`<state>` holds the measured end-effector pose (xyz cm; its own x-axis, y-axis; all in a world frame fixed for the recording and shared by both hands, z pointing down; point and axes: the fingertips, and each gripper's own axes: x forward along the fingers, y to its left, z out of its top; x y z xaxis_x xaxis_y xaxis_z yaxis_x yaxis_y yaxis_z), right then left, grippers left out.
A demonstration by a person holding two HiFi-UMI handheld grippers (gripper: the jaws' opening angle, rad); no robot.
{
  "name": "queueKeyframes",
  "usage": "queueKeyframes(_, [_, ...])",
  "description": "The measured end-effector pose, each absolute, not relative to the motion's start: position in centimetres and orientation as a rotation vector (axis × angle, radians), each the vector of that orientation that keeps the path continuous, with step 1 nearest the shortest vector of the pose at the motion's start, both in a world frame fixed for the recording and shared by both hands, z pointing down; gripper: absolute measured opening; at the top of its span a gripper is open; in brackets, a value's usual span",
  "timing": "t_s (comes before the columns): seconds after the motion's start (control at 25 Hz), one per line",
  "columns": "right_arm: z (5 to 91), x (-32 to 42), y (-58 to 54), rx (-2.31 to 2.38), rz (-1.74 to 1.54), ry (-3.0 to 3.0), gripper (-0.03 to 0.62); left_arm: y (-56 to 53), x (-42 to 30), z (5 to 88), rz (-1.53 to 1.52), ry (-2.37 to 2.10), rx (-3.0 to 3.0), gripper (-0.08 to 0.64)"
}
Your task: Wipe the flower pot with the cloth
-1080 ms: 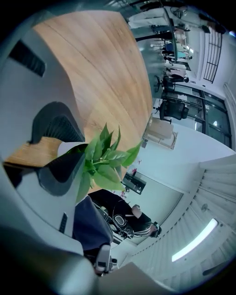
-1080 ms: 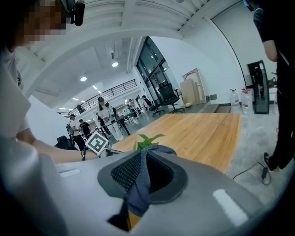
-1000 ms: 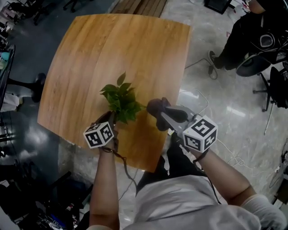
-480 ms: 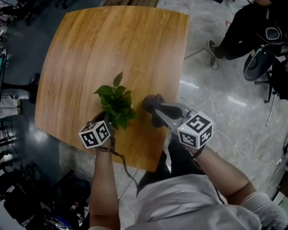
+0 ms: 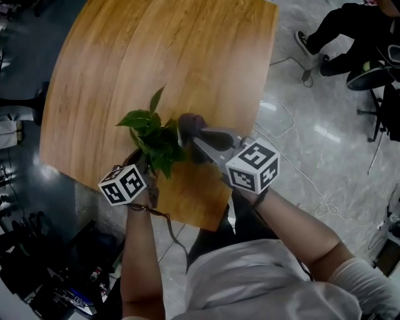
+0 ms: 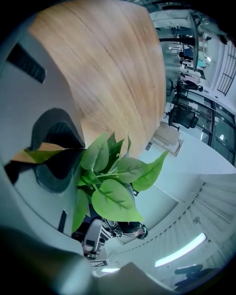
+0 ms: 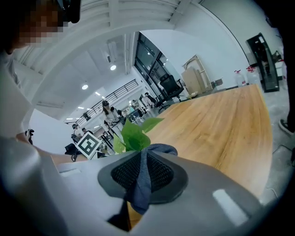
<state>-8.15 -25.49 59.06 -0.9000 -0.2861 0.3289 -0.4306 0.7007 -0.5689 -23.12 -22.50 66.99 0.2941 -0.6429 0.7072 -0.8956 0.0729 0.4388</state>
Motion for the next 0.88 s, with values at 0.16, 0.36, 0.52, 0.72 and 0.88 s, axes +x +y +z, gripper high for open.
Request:
queueKeyframes(0.16, [59.0,-11.4,-23.3,0.517,1.015,-2.715,0.043,-19.5,-22.6,67.2,0.305,-1.397,1.636,0.011])
queueKeyframes(0.36, [61.9,-13.4,-22.9,0.515,1.006,-2.706,0.043,-18.5,-22.8,68.1,0.262,-1.403,1.622,0.011])
queueKeyframes(0.52, [67.4,-11.6,-23.3,0.627,1.069,-2.582,0.041,-18.3,-23.4,68.7,0.23,-1.418,1.606,0.012])
queueKeyframes(0.72, [64.6,-12.2,-22.6,0.633,1.064,-2.621,0.041,-18.1,-23.6,68.9,0.206,-1.428,1.574,0.012])
queueKeyframes(0.88, [60.5,-13.7,-20.5,0.559,1.043,-2.697,0.041,-17.3,-24.1,69.0,0.157,-1.458,1.5,0.012])
